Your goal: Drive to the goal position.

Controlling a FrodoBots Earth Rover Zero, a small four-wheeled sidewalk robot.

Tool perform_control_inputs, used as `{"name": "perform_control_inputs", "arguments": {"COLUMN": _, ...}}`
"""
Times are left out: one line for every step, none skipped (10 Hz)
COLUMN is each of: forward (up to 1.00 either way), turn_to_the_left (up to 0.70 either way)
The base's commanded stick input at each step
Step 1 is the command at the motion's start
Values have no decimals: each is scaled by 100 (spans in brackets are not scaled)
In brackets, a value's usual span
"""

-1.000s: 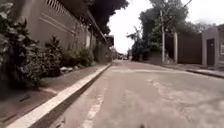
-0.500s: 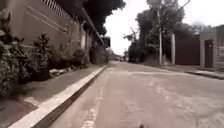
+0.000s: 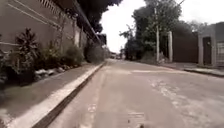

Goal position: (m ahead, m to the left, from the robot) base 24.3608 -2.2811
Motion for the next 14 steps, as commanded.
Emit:
{"name": "perform_control_inputs", "arguments": {"forward": 70, "turn_to_the_left": 0}}
{"name": "perform_control_inputs", "arguments": {"forward": 70, "turn_to_the_left": 0}}
{"name": "perform_control_inputs", "arguments": {"forward": 70, "turn_to_the_left": 0}}
{"name": "perform_control_inputs", "arguments": {"forward": 70, "turn_to_the_left": 0}}
{"name": "perform_control_inputs", "arguments": {"forward": 70, "turn_to_the_left": 0}}
{"name": "perform_control_inputs", "arguments": {"forward": 70, "turn_to_the_left": 0}}
{"name": "perform_control_inputs", "arguments": {"forward": 70, "turn_to_the_left": 0}}
{"name": "perform_control_inputs", "arguments": {"forward": 70, "turn_to_the_left": 0}}
{"name": "perform_control_inputs", "arguments": {"forward": 70, "turn_to_the_left": 0}}
{"name": "perform_control_inputs", "arguments": {"forward": 70, "turn_to_the_left": 0}}
{"name": "perform_control_inputs", "arguments": {"forward": 70, "turn_to_the_left": 0}}
{"name": "perform_control_inputs", "arguments": {"forward": 70, "turn_to_the_left": 0}}
{"name": "perform_control_inputs", "arguments": {"forward": 70, "turn_to_the_left": 0}}
{"name": "perform_control_inputs", "arguments": {"forward": 70, "turn_to_the_left": 0}}
